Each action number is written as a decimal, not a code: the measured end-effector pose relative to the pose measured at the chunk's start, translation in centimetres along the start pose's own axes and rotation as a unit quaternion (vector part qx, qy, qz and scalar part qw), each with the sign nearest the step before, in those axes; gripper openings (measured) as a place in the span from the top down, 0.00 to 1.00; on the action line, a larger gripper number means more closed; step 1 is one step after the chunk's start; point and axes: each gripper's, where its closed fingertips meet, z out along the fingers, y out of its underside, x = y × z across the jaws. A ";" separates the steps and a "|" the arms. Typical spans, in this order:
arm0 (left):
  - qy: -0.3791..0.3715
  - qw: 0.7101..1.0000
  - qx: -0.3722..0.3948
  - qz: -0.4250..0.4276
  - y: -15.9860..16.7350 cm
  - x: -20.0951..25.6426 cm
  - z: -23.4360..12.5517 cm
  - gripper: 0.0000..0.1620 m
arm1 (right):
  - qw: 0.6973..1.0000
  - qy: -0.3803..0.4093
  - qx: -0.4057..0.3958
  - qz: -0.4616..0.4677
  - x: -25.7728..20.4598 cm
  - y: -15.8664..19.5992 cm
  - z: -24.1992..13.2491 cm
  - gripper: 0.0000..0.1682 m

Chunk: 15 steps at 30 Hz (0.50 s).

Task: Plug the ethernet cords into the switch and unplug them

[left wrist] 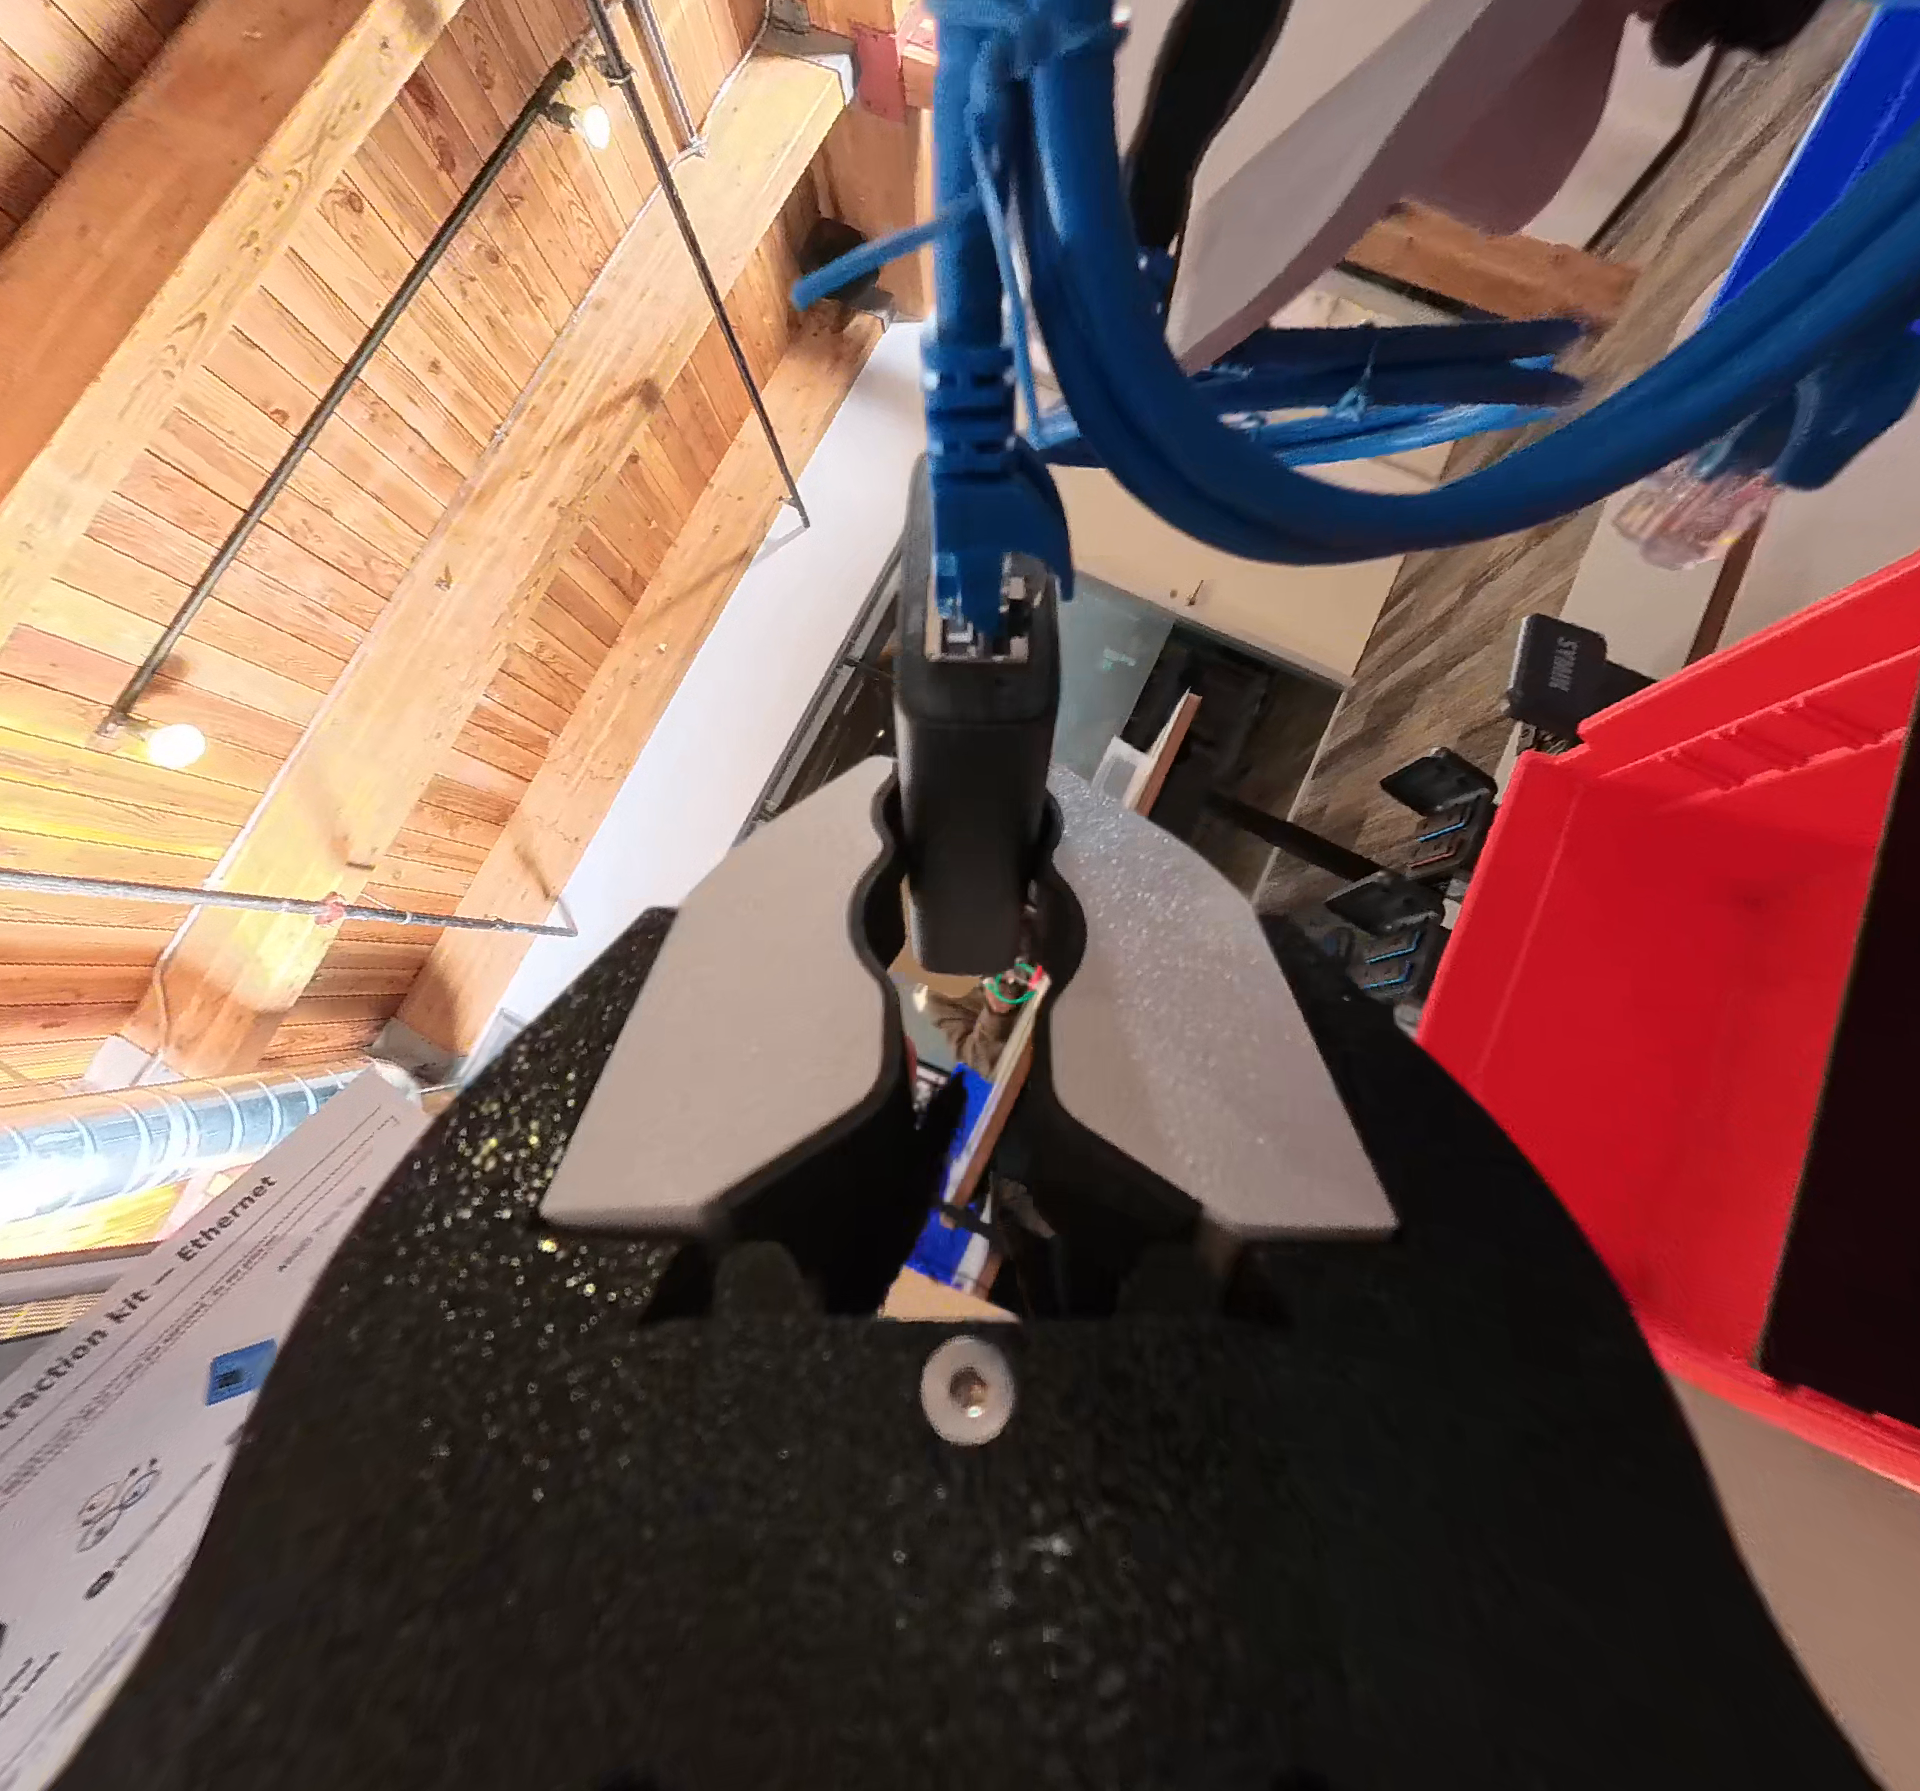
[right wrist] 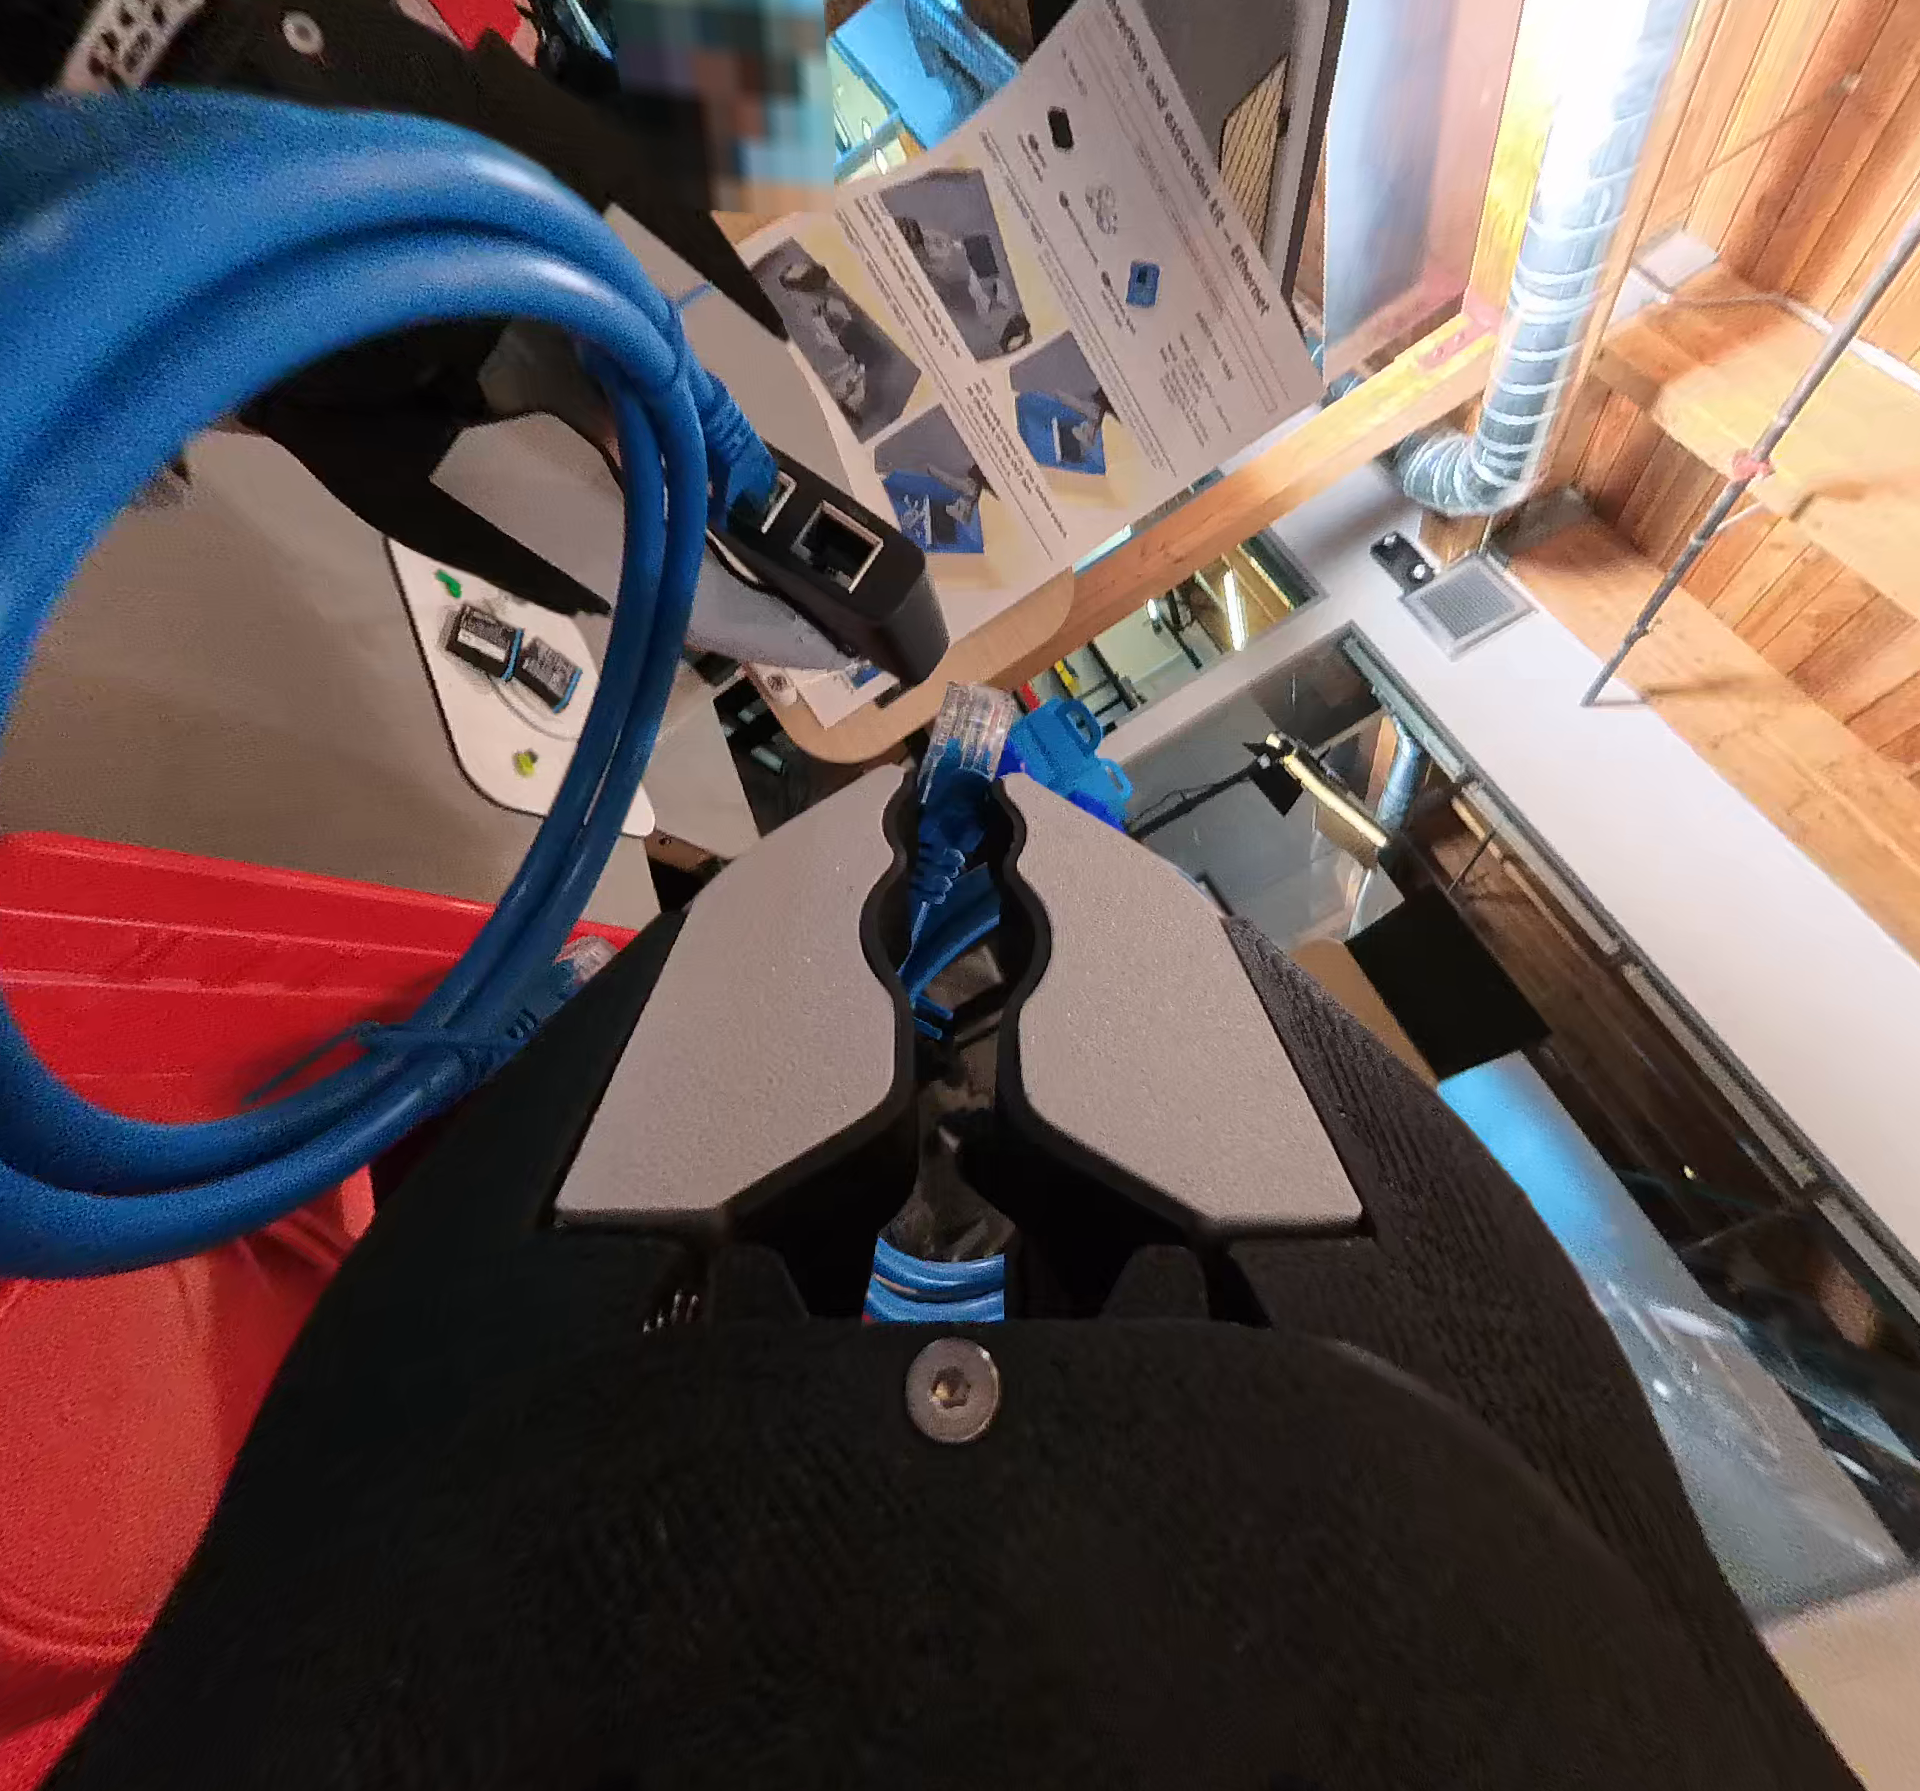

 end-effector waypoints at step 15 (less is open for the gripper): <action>0.034 0.999 -0.006 -0.017 -0.2 1.0 0.4 0.88 | 0.994 0.046 0.051 -0.079 0.3 -1.0 -0.1 0.93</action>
